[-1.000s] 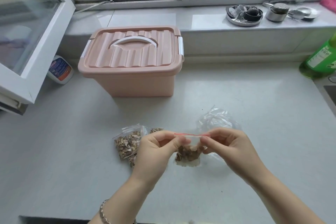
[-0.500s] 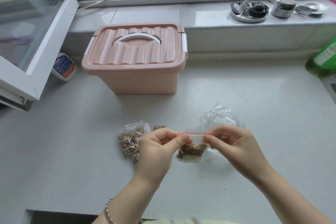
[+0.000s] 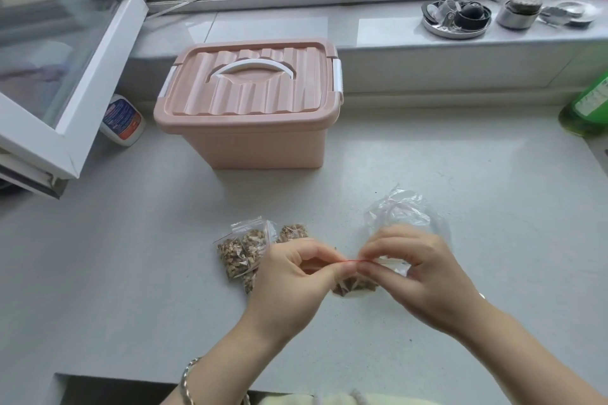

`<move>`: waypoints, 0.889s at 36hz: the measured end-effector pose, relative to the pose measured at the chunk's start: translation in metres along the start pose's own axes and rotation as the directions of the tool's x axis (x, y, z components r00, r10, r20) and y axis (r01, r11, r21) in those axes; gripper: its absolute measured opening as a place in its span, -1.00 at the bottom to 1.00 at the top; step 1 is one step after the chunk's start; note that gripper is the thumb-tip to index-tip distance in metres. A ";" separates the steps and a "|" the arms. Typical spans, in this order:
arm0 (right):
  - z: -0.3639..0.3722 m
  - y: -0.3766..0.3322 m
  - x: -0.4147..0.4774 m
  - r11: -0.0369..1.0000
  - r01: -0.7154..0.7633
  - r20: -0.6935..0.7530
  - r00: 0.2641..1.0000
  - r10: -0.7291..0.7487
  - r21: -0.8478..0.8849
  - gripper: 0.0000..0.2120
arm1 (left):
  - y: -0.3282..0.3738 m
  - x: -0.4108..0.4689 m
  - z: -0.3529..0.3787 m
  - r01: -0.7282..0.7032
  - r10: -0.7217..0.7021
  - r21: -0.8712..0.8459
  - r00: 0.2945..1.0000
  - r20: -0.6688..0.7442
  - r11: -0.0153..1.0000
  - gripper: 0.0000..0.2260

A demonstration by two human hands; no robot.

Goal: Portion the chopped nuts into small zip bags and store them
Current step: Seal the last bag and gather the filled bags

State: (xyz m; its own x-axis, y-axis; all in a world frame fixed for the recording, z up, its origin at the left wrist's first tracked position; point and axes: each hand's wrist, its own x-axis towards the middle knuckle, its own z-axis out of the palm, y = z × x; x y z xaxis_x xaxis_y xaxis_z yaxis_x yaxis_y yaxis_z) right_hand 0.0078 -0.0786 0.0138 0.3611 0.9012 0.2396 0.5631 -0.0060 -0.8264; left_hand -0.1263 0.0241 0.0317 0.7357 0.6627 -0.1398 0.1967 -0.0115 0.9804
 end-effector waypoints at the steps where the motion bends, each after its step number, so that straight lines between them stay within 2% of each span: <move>1: 0.000 0.000 -0.001 1.000 0.004 -0.001 1.000 -0.004 -0.018 -0.84 | -0.001 0.000 0.000 -0.027 0.027 0.034 1.000 -0.002 0.999 -0.95; 4: 0.001 0.001 -0.002 0.996 0.038 -0.002 0.999 -0.038 -0.080 -0.89 | -0.003 0.001 0.001 -0.052 0.053 0.087 0.999 -0.007 0.995 -0.95; 13: 0.002 0.002 -0.001 0.995 0.071 0.055 0.996 -0.068 -0.064 -0.88 | -0.002 0.002 -0.001 0.089 -0.092 0.116 0.996 0.019 0.989 -0.90; 19: 0.007 0.012 0.002 0.989 0.115 0.060 0.992 -0.109 -0.097 -0.91 | -0.003 0.000 -0.002 0.075 -0.080 0.124 0.996 0.036 0.989 -0.90; 27: 0.004 0.028 0.005 0.992 0.125 0.039 0.992 -0.123 -0.033 -0.97 | -0.009 0.000 -0.006 0.033 -0.028 0.155 0.999 -0.035 0.987 -0.86; 32: 0.002 0.036 0.005 0.989 0.125 0.092 0.989 -0.117 -0.081 -0.94 | -0.016 -0.004 -0.016 0.084 -0.075 0.112 0.994 -0.084 0.990 -0.86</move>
State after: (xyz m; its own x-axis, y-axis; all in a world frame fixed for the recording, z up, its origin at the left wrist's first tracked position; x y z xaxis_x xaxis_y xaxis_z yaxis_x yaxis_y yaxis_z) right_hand 0.0279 -0.0735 -0.0159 0.2228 0.9317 0.2868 0.6618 0.0715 -0.7463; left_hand -0.1424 0.0338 0.0185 0.6620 0.7222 -0.2005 0.3289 -0.0396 0.9435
